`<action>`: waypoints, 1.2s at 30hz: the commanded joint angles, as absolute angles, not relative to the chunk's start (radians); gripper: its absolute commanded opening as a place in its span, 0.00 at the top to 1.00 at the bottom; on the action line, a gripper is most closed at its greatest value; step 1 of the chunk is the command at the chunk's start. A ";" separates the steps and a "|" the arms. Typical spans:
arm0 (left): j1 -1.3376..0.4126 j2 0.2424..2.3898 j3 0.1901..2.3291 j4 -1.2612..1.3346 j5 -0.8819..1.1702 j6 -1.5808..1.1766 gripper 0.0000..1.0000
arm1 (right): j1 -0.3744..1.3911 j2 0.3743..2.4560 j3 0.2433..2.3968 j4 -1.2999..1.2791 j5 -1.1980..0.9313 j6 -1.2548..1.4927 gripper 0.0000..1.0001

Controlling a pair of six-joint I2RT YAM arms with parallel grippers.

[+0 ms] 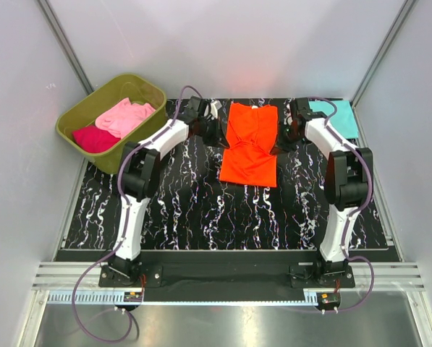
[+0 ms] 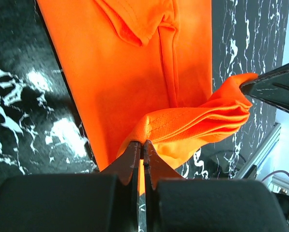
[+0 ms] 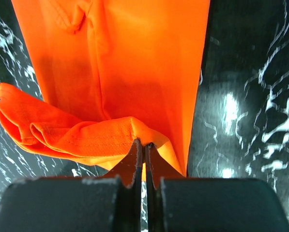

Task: Fold and stack the t-shirts
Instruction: Fold the tshirt

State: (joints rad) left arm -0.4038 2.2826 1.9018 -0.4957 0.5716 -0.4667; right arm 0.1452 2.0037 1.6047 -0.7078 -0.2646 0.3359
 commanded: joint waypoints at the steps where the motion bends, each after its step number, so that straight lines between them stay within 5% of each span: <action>1: -0.390 2.312 1.985 -0.439 0.609 -0.466 0.97 | 0.120 2.035 1.681 -0.669 -0.308 0.324 0.99; 23: -0.338 2.557 2.126 0.023 0.707 -0.762 0.87 | 0.040 2.313 1.991 -0.638 -0.385 0.319 0.96; 36: -0.318 2.606 2.186 0.020 0.600 -0.755 0.88 | 0.029 2.442 2.171 -0.621 -0.411 0.330 0.94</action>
State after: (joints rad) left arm -0.3298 2.5858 2.1235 -0.0410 0.6315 -0.7574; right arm 0.0380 2.4248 2.1128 -0.6460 -0.3870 0.3359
